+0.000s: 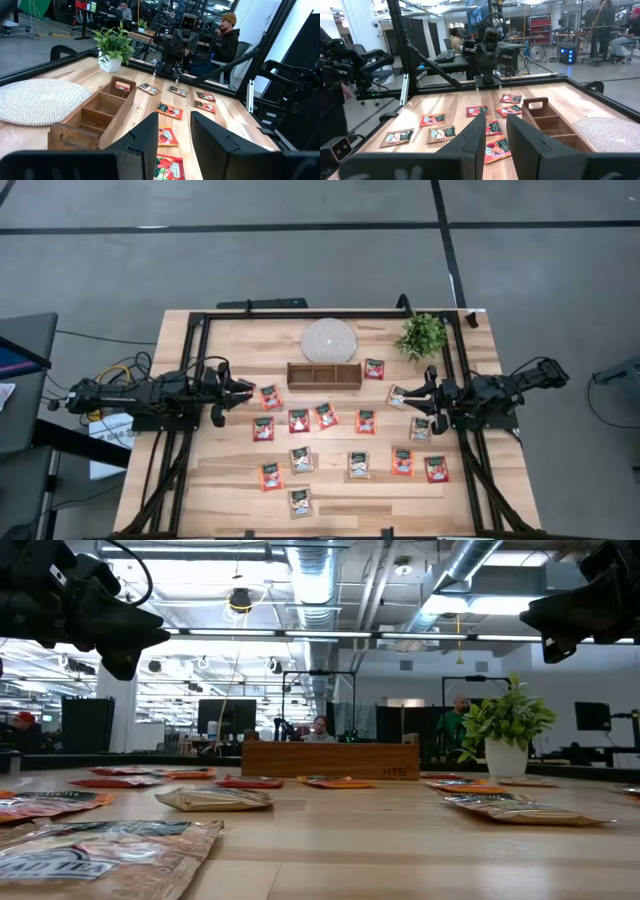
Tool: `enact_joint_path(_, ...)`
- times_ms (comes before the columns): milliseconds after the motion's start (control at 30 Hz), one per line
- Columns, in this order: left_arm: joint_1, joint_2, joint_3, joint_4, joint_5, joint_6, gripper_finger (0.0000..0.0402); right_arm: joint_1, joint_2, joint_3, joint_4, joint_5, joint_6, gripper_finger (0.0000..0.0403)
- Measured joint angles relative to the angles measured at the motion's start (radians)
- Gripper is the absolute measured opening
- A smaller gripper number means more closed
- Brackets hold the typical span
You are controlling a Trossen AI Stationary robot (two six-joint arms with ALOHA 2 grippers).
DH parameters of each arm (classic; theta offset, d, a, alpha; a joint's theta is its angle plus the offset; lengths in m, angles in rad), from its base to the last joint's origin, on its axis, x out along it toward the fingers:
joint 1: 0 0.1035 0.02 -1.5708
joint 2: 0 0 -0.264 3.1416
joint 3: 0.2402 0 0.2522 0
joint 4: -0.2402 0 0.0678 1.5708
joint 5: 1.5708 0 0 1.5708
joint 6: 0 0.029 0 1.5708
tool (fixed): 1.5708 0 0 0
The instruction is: Pick & Place Tea
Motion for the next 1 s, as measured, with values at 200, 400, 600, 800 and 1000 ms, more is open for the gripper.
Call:
enact_joint_path(200, 0.000, 0.000, 0.000, 0.000, 0.000, 0.000, 0.0105, 0.000, 0.000, 0.000, 0.000, 0.000, 0.000, 0.0070)
enact_joint_path(400, 0.000, 0.000, 0.000, 0.000, 0.000, 0.000, 0.0105, 0.000, 0.000, 0.000, 0.000, 0.000, 0.000, 0.0070)
enact_joint_path(600, 0.000, 0.000, 0.000, 0.000, 0.000, 0.000, 0.0105, 0.000, 0.000, 0.000, 0.000, 0.000, 0.000, 0.0070)
enact_joint_path(800, 0.000, 0.000, 0.000, 0.000, 0.000, 0.000, 0.0105, 0.000, 0.000, 0.000, 0.001, 0.000, 0.000, 0.0070)
enact_joint_path(1000, 0.000, 0.000, 0.000, 0.000, 0.000, -0.001, 0.0105, 0.000, 0.000, -0.003, 0.016, 0.004, 0.018, 0.0070)
